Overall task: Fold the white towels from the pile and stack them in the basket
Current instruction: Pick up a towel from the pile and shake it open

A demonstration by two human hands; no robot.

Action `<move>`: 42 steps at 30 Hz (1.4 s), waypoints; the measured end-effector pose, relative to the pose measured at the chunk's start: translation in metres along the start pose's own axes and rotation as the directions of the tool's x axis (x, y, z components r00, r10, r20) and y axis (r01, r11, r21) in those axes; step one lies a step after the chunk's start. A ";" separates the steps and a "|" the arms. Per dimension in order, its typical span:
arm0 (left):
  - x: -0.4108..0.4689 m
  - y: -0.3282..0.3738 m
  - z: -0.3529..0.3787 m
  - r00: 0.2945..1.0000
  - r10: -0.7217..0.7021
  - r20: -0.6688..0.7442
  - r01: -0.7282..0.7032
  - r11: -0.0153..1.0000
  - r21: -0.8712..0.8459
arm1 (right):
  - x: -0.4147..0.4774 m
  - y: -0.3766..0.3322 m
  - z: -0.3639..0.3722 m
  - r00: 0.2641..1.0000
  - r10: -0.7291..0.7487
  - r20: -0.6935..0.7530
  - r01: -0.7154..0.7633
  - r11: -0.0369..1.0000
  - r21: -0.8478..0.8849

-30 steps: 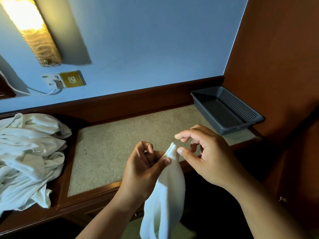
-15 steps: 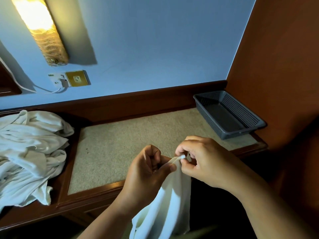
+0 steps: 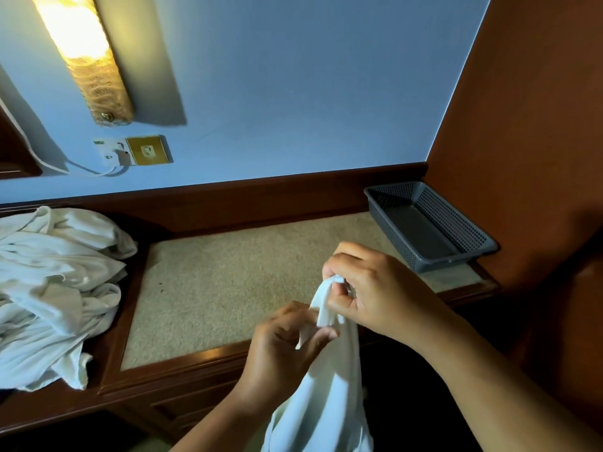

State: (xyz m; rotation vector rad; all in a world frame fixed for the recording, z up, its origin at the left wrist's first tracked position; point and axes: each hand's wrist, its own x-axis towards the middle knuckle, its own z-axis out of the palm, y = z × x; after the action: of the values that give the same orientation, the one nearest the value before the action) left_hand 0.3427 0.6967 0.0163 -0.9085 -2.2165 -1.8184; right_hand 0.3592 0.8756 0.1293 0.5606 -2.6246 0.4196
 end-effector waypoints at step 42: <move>-0.047 -0.067 -0.101 0.852 -0.524 0.013 0.499 0.818 0.285 | -0.040 0.044 0.141 0.674 0.393 0.626 -0.651 0.716 0.252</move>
State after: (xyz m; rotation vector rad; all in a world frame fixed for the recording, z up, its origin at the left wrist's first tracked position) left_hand 0.3185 0.5800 -0.0355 -0.3601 -2.8919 -1.5951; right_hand 0.3254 0.8743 -0.0197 -0.0335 -3.2318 1.2737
